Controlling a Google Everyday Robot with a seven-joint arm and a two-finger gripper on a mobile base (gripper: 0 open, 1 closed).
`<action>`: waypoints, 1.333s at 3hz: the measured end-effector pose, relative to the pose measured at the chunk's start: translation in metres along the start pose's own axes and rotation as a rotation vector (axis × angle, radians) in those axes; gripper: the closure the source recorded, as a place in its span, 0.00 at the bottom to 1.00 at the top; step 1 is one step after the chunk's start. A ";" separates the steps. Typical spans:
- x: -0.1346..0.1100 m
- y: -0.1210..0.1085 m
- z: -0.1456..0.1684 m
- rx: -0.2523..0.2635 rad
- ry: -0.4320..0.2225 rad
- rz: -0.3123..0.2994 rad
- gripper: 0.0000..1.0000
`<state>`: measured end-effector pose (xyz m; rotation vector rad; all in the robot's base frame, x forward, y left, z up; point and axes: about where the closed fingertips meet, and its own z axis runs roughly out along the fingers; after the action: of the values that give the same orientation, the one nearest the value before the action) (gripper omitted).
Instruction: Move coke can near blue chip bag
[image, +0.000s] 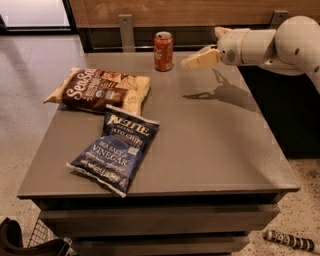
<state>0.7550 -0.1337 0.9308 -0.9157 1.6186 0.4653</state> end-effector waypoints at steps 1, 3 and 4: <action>0.012 -0.013 0.033 0.006 -0.023 0.032 0.00; 0.022 -0.030 0.078 -0.003 -0.098 0.085 0.00; 0.021 -0.030 0.099 -0.026 -0.147 0.103 0.00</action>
Offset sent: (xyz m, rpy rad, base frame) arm 0.0807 0.0218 -0.0385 0.1211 0.0091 -0.0328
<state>0.8404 -0.0876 0.8902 -0.8006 1.5329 0.6129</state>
